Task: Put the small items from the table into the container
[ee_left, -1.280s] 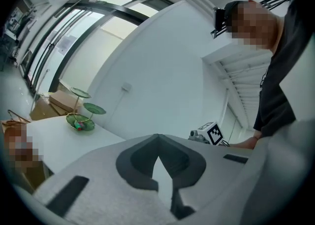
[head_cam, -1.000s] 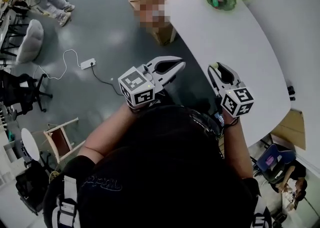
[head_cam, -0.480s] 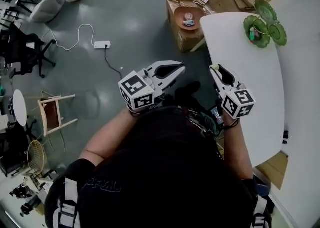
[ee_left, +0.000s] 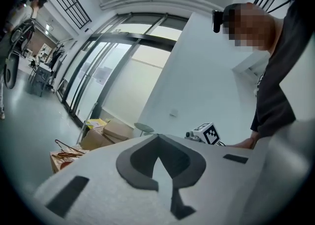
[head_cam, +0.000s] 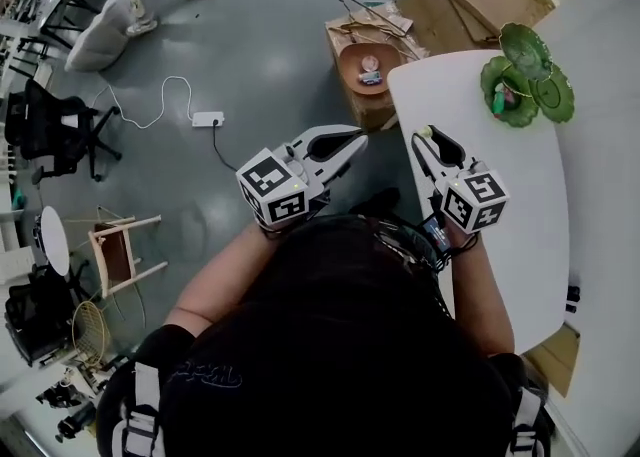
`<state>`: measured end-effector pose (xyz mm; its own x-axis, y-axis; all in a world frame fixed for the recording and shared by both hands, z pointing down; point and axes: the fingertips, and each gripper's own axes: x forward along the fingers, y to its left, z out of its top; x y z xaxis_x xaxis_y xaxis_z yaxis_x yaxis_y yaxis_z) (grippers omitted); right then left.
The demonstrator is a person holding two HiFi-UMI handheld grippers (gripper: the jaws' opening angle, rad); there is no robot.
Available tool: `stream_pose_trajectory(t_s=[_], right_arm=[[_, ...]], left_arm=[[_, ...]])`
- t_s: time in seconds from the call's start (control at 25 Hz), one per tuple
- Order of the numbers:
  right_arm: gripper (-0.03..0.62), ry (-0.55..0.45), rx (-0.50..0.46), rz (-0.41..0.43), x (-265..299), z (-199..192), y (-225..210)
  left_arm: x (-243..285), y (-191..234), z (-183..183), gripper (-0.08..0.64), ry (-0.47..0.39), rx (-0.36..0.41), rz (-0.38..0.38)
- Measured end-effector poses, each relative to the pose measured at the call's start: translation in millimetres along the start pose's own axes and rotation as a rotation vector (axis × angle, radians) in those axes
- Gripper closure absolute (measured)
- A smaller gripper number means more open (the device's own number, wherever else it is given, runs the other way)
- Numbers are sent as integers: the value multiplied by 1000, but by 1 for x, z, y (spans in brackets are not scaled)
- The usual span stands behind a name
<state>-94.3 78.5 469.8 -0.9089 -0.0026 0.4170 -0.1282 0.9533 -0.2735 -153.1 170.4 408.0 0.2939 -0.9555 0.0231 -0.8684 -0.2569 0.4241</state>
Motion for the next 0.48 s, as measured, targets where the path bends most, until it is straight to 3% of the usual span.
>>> stream_pose_trajectory(t_s=[0.16,0.48], right_arm=[[448,-34,8,-50,-18,14,-61],[448,-117,151,-282,-69,22,-144]], left_arm=[[74,3,2,556,49,10,-83],[176,-6,-5,556,204,7,-335]])
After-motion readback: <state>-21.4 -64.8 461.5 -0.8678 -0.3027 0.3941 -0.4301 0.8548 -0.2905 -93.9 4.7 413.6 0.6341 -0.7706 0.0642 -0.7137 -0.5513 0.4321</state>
